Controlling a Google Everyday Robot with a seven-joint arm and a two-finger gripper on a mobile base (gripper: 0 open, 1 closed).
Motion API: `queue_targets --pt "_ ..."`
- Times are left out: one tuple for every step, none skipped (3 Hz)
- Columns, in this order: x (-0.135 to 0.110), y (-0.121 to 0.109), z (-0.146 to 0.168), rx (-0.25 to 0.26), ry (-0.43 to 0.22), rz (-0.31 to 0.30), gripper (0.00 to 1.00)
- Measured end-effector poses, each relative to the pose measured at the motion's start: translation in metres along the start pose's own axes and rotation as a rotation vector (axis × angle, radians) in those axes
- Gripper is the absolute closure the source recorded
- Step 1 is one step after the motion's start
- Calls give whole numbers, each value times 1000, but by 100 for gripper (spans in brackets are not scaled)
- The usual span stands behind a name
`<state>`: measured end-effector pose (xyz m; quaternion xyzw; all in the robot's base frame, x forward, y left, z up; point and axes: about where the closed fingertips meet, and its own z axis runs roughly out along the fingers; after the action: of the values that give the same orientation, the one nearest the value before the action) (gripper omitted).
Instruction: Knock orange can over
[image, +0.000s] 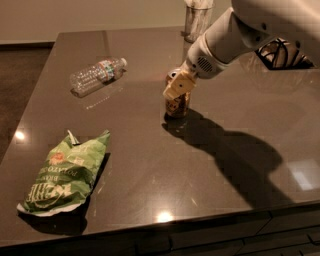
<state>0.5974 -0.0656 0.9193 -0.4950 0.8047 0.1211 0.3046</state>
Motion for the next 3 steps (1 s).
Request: queue_targets --pt "-2 5 -22 12 87 -28 87" --pt "5 6 -37 15 253 -81 100" --pt "21 8 -41 -13 433 -132 100"
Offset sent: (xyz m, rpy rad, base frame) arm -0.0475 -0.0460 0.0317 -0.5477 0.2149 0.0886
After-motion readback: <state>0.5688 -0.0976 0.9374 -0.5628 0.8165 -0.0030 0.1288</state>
